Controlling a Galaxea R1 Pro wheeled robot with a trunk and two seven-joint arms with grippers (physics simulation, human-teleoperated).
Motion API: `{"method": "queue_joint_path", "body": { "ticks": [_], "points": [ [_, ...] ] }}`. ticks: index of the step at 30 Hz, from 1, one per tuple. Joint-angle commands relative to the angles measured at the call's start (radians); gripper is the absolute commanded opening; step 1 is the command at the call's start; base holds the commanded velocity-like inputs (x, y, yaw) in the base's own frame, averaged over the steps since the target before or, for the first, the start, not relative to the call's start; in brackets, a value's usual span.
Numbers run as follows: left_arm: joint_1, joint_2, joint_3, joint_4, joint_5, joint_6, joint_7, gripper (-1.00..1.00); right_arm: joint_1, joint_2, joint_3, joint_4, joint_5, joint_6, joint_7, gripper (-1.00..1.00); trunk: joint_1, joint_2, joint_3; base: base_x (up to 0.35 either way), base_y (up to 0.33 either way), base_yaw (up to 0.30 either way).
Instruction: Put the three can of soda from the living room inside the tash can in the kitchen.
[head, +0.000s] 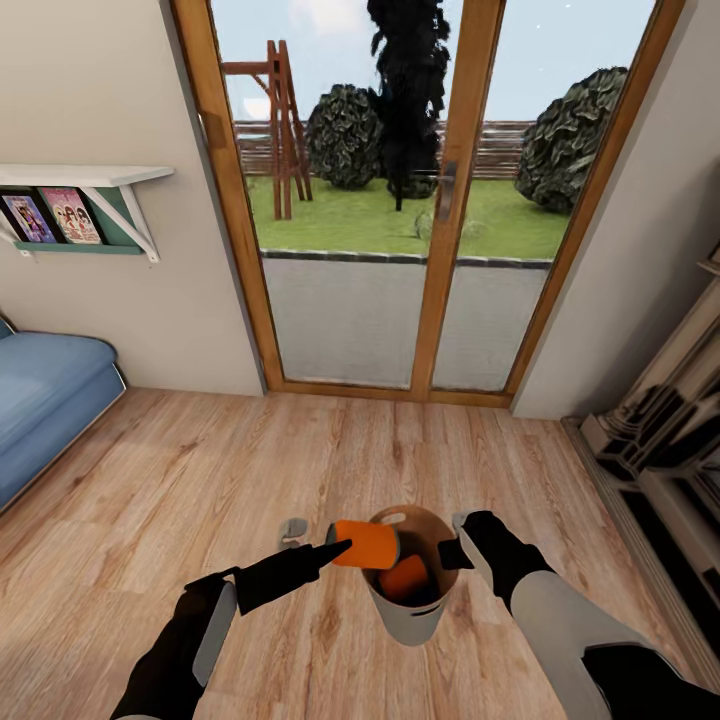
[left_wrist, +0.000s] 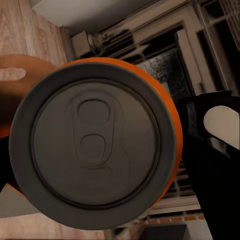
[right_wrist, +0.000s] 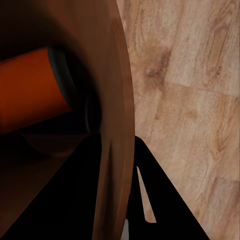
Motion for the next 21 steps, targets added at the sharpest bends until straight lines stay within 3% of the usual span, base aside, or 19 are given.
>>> {"method": "queue_joint_path", "body": {
  "ticks": [1, 8, 18, 21],
  "points": [
    [0.0, 0.0, -0.001, 0.001, 0.001, -0.002, 0.005, -1.0, 0.0, 0.002, -0.002, 0.0, -0.011, -0.001, 0.001, -1.0, 0.0, 0.0, 0.0, 0.0, 0.0, 0.0],
    [0.0, 0.0, -0.025, 0.006, 0.001, -0.008, 0.028, -1.0, 0.0, 0.016, -0.002, 0.024, -0.012, -0.001, -0.057, -1.0, 0.0, 0.0, 0.0, 0.0, 0.0, 0.0],
    [0.0, -0.001, -0.031, 0.006, 0.001, -0.009, 0.03, -1.0, 0.0, 0.019, -0.002, 0.029, -0.013, -0.001, -0.064, -1.0, 0.0, 0.0, 0.0, 0.0, 0.0, 0.0],
    [0.0, -0.014, -0.031, 0.006, 0.001, -0.009, 0.032, -1.0, 0.0, 0.019, -0.002, 0.029, -0.013, -0.001, -0.064, -1.0, 0.0, 0.0, 0.0, 0.0, 0.0, 0.0]
  ]
}}
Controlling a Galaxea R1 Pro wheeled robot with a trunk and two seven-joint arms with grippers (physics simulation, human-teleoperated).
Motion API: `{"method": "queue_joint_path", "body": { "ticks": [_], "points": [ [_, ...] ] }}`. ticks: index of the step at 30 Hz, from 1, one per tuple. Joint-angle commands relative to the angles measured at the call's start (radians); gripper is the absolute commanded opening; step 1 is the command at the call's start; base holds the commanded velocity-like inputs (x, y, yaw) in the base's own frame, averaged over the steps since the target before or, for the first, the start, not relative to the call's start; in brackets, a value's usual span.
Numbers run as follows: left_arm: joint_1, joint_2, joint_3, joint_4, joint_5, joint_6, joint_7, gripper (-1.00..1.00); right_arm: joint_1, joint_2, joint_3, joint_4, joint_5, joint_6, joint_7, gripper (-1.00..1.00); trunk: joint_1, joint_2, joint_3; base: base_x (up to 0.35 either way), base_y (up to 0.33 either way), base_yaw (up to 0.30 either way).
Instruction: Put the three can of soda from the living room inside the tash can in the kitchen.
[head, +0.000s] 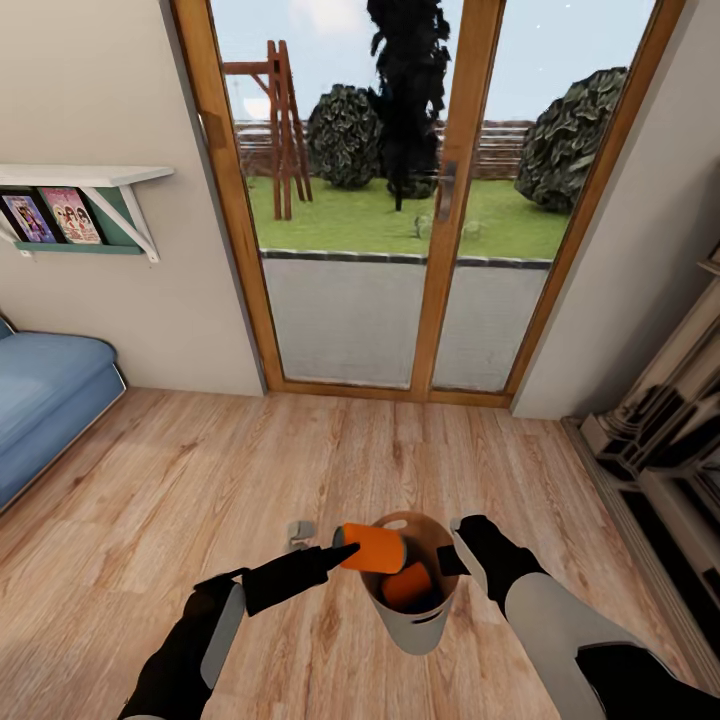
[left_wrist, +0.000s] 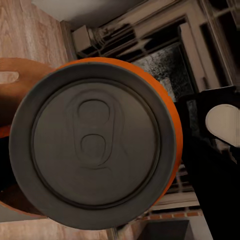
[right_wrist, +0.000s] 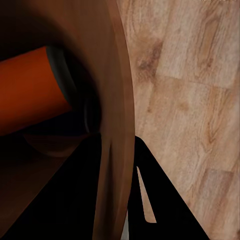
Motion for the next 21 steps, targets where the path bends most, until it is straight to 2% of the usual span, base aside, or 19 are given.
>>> {"method": "queue_joint_path", "body": {
  "ticks": [1, 8, 16, 21],
  "points": [
    [0.0, -0.005, 0.0, 0.0, 0.0, 0.0, 0.008, -1.0, 0.0, 0.0, -0.002, 0.0, -0.012, -0.001, 0.004, -1.0, 0.0, 0.0, 0.0, 0.0, 0.0, 0.0],
    [0.0, -0.014, -0.001, 0.0, 0.0, 0.0, 0.072, -1.0, 0.0, 0.007, -0.002, 0.0, -0.012, -0.001, 0.004, -1.0, 0.0, 0.0, 0.0, 0.0, 0.0, 0.0],
    [0.0, -0.016, -0.035, 0.0, 0.0, 0.0, 0.081, -1.0, 0.0, 0.013, -0.002, 0.001, -0.012, -0.001, 0.004, -1.0, 0.0, 0.0, 0.0, 0.0, 0.0, 0.0],
    [0.0, -0.019, -0.043, 0.0, 0.0, 0.0, 0.082, -1.0, 0.0, 0.014, -0.002, 0.001, -0.012, -0.001, 0.004, -1.0, 0.0, 0.0, 0.0, 0.0, 0.0, 0.0]
  ]
}}
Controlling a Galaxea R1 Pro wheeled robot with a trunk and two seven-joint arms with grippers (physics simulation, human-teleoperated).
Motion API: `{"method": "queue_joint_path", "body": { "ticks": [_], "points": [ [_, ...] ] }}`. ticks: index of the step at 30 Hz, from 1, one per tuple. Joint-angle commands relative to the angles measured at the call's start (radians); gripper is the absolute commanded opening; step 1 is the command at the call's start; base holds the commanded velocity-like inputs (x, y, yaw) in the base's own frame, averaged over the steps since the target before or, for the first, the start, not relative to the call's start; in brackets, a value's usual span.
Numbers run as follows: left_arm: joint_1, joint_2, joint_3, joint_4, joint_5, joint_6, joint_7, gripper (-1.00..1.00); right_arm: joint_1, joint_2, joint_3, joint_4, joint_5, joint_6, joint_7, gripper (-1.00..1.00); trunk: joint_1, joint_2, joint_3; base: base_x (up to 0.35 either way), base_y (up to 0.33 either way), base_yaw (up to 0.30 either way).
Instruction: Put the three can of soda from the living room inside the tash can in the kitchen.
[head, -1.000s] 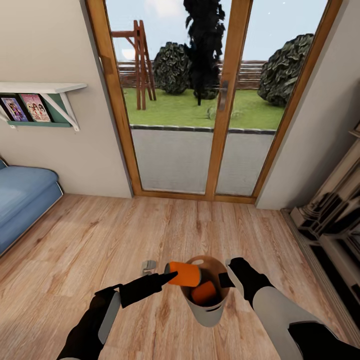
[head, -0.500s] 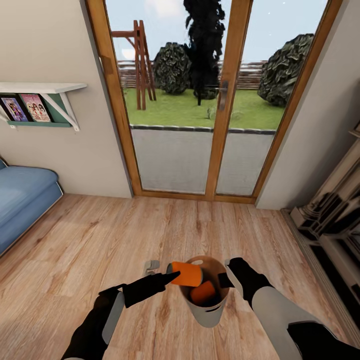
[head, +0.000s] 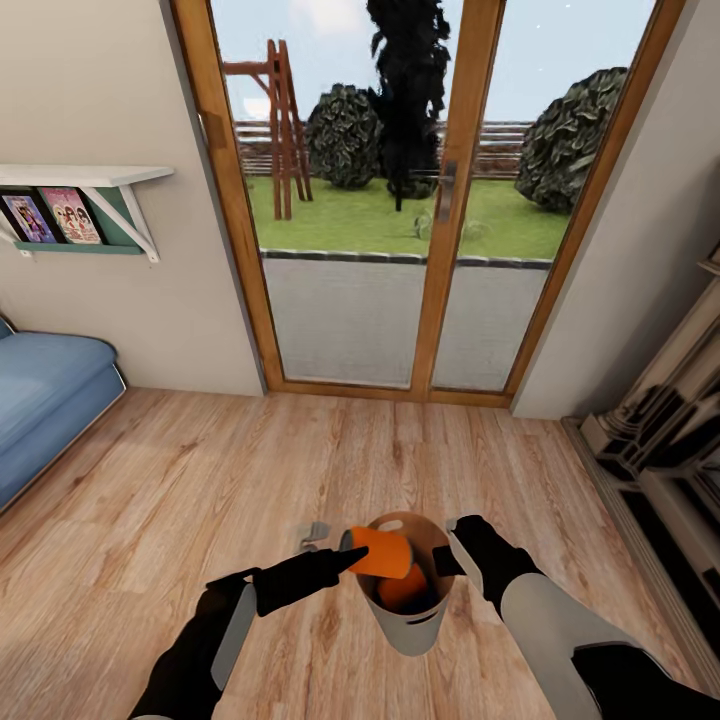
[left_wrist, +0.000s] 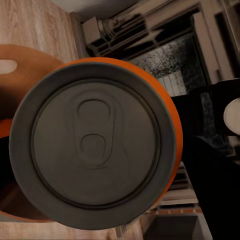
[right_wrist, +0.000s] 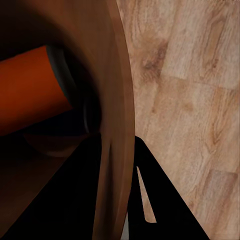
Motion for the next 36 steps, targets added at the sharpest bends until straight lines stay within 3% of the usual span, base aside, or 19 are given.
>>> {"method": "queue_joint_path", "body": {
  "ticks": [1, 6, 9, 13, 26, 27, 36],
  "points": [
    [0.0, -0.002, -0.001, 0.0, 0.0, 0.0, 0.0, -1.0, 0.0, 0.0, -0.002, 0.0, -0.011, -0.001, 0.004, -1.0, 0.0, 0.0, 0.0, 0.0, 0.0, 0.0],
    [0.0, -0.008, -0.003, 0.0, 0.0, 0.0, 0.016, -1.0, 0.0, 0.001, -0.002, 0.0, -0.011, -0.001, 0.004, -1.0, 0.0, 0.0, 0.0, 0.0, 0.0, 0.0],
    [0.0, -0.01, -0.003, -0.001, 0.001, 0.0, 0.087, -1.0, 0.0, 0.001, -0.002, 0.001, -0.011, -0.001, 0.004, -1.0, 0.0, 0.0, 0.0, 0.0, 0.0, 0.0],
    [0.0, -0.017, -0.004, -0.001, 0.002, 0.0, 0.117, -1.0, 0.0, 0.001, -0.002, 0.001, -0.011, -0.001, 0.004, -1.0, 0.0, 0.0, 0.0, 0.0, 0.0, 0.0],
    [0.0, -0.03, -0.018, 0.0, 0.001, -0.001, 0.131, -1.0, 0.0, 0.001, -0.002, 0.005, -0.011, -0.001, 0.004, -1.0, 0.0, 0.0, 0.0, 0.0, 0.0, 0.0],
    [0.0, -0.03, -0.018, 0.0, 0.001, -0.001, 0.131, 1.0, 0.0, 0.001, -0.002, 0.005, -0.011, -0.001, 0.004, -1.0, 0.0, 0.0, 0.0, 0.0, 0.0, 0.0],
    [0.0, -0.032, -0.02, 0.001, 0.0, -0.001, 0.132, 1.0, 0.0, 0.001, -0.002, 0.006, -0.011, -0.001, 0.004, -1.0, 0.0, 0.0, 0.0, 0.0, 0.0, 0.0]
  ]
}}
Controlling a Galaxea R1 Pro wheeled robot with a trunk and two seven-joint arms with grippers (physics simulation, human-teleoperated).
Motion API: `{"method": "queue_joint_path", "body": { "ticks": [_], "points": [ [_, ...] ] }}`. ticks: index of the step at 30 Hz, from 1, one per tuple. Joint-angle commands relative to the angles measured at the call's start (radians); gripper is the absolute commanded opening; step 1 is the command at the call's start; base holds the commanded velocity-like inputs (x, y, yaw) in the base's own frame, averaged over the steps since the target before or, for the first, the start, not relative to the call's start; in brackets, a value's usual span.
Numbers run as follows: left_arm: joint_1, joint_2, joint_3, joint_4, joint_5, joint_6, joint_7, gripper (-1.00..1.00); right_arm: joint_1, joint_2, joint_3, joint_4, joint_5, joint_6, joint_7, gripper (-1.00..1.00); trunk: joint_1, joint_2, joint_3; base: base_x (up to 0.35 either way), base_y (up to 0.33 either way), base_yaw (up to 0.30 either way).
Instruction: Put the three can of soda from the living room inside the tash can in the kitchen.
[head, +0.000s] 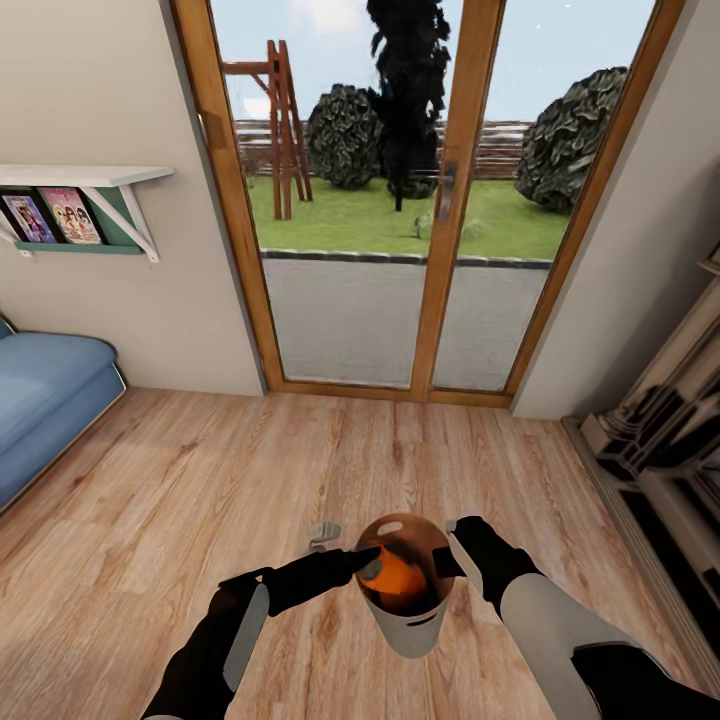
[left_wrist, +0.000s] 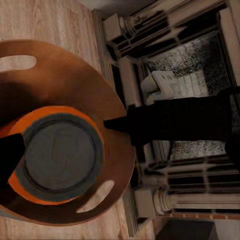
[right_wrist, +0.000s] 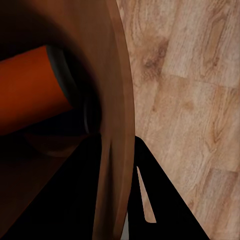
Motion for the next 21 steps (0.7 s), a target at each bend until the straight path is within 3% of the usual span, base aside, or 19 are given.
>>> {"method": "queue_joint_path", "body": {
  "ticks": [1, 15, 18, 21],
  "points": [
    [0.0, 0.0, 0.0, 0.0, 0.0, 0.0, 0.0, 1.0, 0.0, 0.0, -0.002, 0.0, -0.011, -0.001, 0.004, -1.0, 0.0, 0.0, 0.0, 0.0, 0.0, 0.0],
    [0.0, 0.002, 0.012, -0.009, 0.004, 0.001, -0.016, 1.0, 0.0, 0.001, -0.002, -0.001, -0.011, -0.001, 0.005, -1.0, 0.0, 0.0, 0.0, 0.0, 0.0, 0.0],
    [0.0, 0.03, 0.015, -0.011, 0.006, 0.002, -0.051, 1.0, 0.0, 0.001, -0.002, -0.001, -0.011, -0.001, 0.006, -1.0, 0.0, 0.0, 0.0, 0.0, 0.0, 0.0],
    [0.0, 0.068, 0.018, -0.011, 0.007, 0.003, -0.131, 1.0, 0.0, 0.0, -0.002, -0.002, -0.011, -0.001, 0.007, -1.0, 0.0, 0.0, 0.0, 0.0, 0.0, 0.0]
  ]
}}
